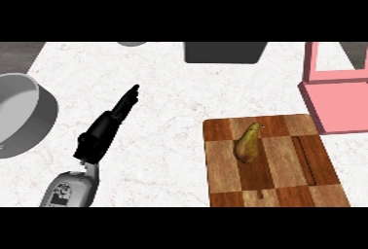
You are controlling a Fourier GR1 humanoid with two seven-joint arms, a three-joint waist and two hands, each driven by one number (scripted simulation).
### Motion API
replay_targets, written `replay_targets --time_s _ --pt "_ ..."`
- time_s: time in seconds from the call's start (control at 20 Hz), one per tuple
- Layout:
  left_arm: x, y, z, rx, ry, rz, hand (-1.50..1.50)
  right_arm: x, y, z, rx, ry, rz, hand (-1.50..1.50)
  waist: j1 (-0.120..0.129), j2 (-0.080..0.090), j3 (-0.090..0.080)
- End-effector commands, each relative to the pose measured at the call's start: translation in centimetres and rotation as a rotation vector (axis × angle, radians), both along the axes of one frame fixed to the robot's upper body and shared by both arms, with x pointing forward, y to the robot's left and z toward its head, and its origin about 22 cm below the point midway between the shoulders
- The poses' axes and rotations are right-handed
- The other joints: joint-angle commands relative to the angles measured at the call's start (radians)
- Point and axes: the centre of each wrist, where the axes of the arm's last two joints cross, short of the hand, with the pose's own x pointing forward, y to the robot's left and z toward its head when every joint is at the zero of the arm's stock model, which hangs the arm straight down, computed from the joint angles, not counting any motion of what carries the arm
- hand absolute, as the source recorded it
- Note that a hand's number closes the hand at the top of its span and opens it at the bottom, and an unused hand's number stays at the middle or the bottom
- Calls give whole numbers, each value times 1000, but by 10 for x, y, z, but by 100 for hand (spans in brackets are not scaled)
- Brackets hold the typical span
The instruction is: Pick the can from the cutting board and place it in the cardboard box
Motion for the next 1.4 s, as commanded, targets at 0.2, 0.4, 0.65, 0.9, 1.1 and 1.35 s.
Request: replay_targets --time_s 0.2,0.4,0.65,0.9,1.1,1.35 --pt "4 0 5 5 -12 11 0 50 4 -8 -48 -3 -72 150 5 1 0" --pt "19 0 0 -6 -6 -3 0 72 -11 -21 -80 9 -84 150 4 3 0" --pt "2 15 -5 5 5 -15 0 101 -5 -53 -133 37 -97 150 13 4 1" --pt "-4 7 -7 -1 2 -20 0 118 5 -107 -148 144 -108 150 14 6 1" --pt "14 -2 15 2 -29 -24 0 133 10 -122 73 279 -156 -150 24 12 2" --pt "5 -10 3 -10 -20 -21 0 138 -1 -127 120 284 -92 -150 29 12 3"
